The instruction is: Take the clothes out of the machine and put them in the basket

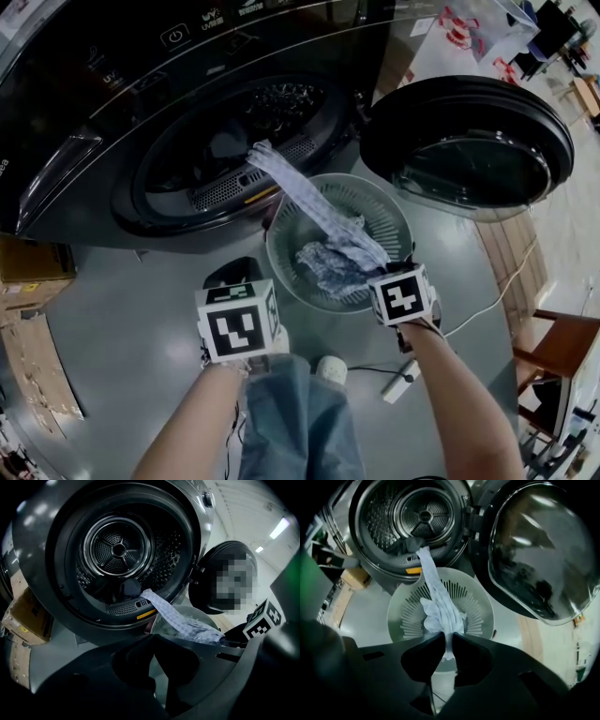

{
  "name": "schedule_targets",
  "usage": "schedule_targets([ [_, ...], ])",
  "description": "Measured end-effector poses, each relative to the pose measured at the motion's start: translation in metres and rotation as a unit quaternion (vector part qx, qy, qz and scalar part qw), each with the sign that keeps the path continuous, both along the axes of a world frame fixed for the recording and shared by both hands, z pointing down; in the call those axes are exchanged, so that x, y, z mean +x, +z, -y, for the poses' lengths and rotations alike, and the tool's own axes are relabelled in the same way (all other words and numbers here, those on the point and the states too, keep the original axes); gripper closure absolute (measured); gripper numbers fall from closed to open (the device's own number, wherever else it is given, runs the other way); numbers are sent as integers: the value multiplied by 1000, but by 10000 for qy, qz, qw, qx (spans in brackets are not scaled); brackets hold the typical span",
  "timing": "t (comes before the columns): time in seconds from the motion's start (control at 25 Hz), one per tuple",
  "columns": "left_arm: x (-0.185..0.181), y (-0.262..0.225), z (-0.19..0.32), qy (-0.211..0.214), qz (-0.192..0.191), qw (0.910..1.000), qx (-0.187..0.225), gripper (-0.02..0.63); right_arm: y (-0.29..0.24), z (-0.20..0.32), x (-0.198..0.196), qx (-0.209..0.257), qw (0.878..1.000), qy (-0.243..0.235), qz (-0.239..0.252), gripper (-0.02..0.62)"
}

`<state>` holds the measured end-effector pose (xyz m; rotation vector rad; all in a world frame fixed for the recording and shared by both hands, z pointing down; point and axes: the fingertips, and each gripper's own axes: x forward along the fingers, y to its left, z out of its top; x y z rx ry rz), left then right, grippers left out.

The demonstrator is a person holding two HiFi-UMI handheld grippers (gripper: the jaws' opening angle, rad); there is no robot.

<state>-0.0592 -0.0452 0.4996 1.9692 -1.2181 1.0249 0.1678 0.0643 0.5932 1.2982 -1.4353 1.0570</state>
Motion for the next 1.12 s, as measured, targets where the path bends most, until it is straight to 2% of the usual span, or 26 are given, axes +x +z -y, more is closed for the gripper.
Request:
schedule_targets([
  [0.16, -6, 2, 5, -14, 26, 10000, -15, 601, -14, 40, -5, 937, 9956, -19, -46, 528],
  [0.2, -8, 3, 7, -17, 32, 10000, -16, 601, -19, 52, -6, 1195, 9928, -67, -70, 487],
  [0.28, -12, 4, 11, -26, 35, 10000, -12, 601, -27, 72, -12, 1633, 9865, -112, -20, 343],
  [0.4, -18, 6, 17, -41, 47, 10000, -19, 601, -35, 94, -21, 2069, 9783, -121, 78, 243],
  [0.76, -45, 21, 39, -28, 136, 9999, -103, 601, -32, 156, -68, 2383, 9699, -302, 404, 238],
  [1.12, -61, 31, 68, 284, 395, 9988, 75, 601, -17, 242, -113, 2707, 9603, -476, 477, 238],
])
